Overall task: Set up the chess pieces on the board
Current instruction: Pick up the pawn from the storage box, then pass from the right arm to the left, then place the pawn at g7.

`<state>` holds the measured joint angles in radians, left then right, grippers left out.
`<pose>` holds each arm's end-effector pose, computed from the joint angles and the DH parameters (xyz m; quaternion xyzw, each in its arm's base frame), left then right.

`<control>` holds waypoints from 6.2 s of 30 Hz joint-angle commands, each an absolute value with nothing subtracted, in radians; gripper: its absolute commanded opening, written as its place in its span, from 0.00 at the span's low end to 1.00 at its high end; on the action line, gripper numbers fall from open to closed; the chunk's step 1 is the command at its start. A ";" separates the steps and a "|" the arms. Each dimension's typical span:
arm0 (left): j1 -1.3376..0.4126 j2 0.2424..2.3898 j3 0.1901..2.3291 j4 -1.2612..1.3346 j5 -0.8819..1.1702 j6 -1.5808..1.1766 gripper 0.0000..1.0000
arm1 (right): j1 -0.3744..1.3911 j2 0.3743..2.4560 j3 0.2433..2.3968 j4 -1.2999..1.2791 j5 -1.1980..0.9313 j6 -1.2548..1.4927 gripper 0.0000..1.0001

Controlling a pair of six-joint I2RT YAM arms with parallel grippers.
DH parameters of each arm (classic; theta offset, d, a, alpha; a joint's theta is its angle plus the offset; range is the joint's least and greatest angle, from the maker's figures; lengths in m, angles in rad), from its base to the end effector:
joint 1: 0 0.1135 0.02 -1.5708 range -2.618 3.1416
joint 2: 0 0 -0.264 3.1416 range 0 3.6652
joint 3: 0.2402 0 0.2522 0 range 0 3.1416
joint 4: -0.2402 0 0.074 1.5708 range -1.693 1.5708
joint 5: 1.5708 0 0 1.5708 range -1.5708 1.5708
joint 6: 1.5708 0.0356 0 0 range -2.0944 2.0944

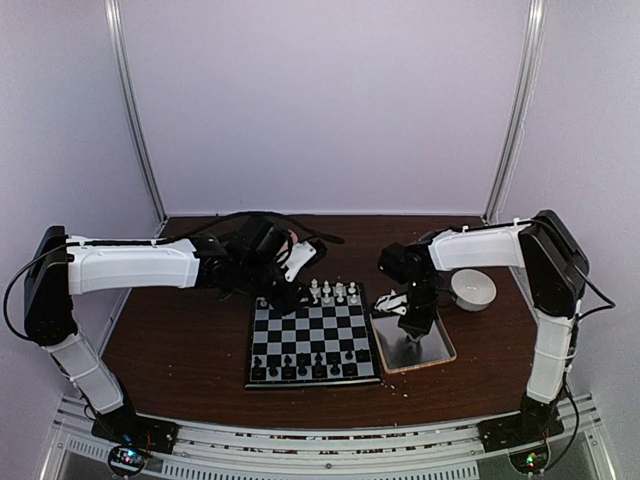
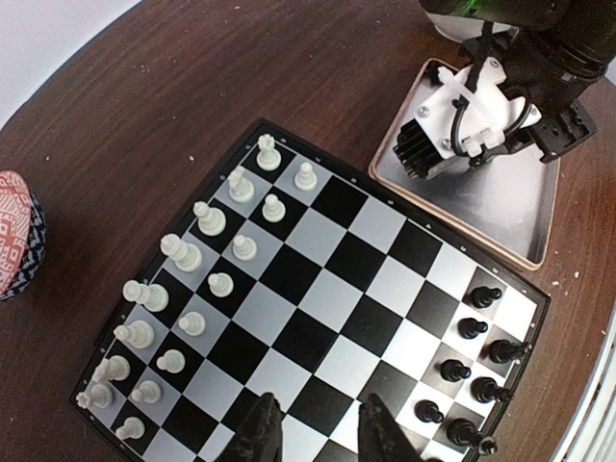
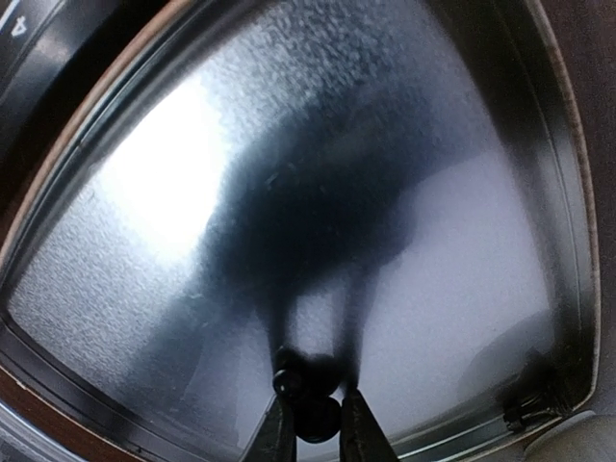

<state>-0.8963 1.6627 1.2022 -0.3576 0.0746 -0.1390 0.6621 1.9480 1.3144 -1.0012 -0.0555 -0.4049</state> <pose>0.2260 -0.2869 0.2414 0.3563 0.8585 -0.2119 0.3020 0.2694 0.2125 0.1529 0.5073 -0.8607 -0.0234 0.0353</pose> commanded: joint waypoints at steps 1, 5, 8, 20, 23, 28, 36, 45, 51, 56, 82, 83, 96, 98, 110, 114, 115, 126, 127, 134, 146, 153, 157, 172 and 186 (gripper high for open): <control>-0.891 1.638 1.201 -0.250 0.108 -0.088 0.28 | 0.643 1.887 1.294 -0.937 -0.115 -0.434 0.14; -0.892 1.601 1.122 -0.065 0.221 -0.037 0.28 | 0.620 1.828 1.300 -0.948 -0.294 -0.470 0.14; -0.891 1.613 1.103 0.032 0.302 -0.048 0.28 | 0.610 1.782 1.300 -0.947 -0.409 -0.485 0.15; -0.895 1.669 1.020 0.305 0.574 0.048 0.28 | 0.599 1.705 1.338 -1.014 -0.749 -0.572 0.15; -0.907 1.691 1.025 0.347 0.586 0.056 0.28 | 0.598 1.710 1.341 -1.028 -0.810 -0.584 0.16; -0.935 1.736 1.038 0.386 0.621 0.101 0.29 | 0.596 1.732 1.390 -1.101 -0.929 -0.617 0.16; -1.021 1.736 1.067 0.316 0.500 0.313 0.32 | 0.595 1.805 1.471 -1.236 -1.035 -0.703 0.16; -1.096 1.752 1.137 0.181 0.393 0.484 0.33 | 0.594 1.868 1.516 -1.361 -1.094 -0.798 0.17; -1.100 1.766 1.141 0.169 0.375 0.505 0.32 | 0.595 1.877 1.525 -1.405 -1.117 -0.851 0.17; -1.106 1.772 1.152 0.164 0.371 0.512 0.31 | 0.594 1.886 1.526 -1.416 -1.123 -0.860 0.17; -1.135 1.743 1.122 0.274 0.294 0.497 0.29 | 0.595 1.915 1.538 -1.434 -1.140 -0.852 0.18; -1.135 1.744 1.122 0.275 0.296 0.497 0.28 | 0.594 1.917 1.542 -1.437 -1.142 -0.855 0.18; -1.143 1.737 1.120 0.277 0.322 0.492 0.18 | 0.570 1.947 1.573 -1.472 -1.189 -0.864 0.18; -1.143 1.739 1.123 0.277 0.323 0.490 0.16 | 0.569 1.950 1.574 -1.474 -1.193 -0.863 0.18; -1.144 1.747 1.130 0.278 0.331 0.474 0.16 | 0.567 1.964 1.575 -1.448 -1.190 -0.822 0.18; -1.143 1.752 1.135 0.279 0.353 0.463 0.14 | 0.565 1.963 1.576 -1.444 -1.190 -0.818 0.18; -1.143 1.754 1.138 0.276 0.353 0.461 0.13 | 0.565 1.962 1.576 -1.444 -1.189 -0.818 0.18; -1.143 1.765 1.151 0.259 0.299 0.454 0.03 | 0.563 1.957 1.576 -1.442 -1.190 -0.818 0.18; -1.143 1.766 1.151 0.259 0.278 0.450 0.02 | 0.562 1.954 1.577 -1.445 -1.189 -0.820 0.19; -1.105 1.735 1.166 0.167 0.212 0.397 0.02 | 0.479 1.905 1.581 -1.570 -1.196 -0.976 0.40; -1.056 1.628 1.191 -0.417 0.065 0.357 0.02 | 0.345 1.806 1.518 -1.478 -1.171 -0.947 1.00; -0.992 1.568 1.158 -0.648 0.052 0.283 0.02 | 0.342 1.823 1.521 -1.490 -1.177 -0.961 1.00; -0.966 1.567 1.148 -0.717 0.067 0.224 0.02 | 0.341 1.841 1.531 -1.535 -1.185 -1.010 1.00; -0.940 1.641 1.127 -0.776 0.133 0.181 0.03 | 0.341 1.855 1.526 -1.579 -1.192 -1.057 1.00; -0.934 1.723 1.190 -0.847 0.087 0.210 0.03 | 0.342 1.855 1.520 -1.584 -1.187 -1.066 1.00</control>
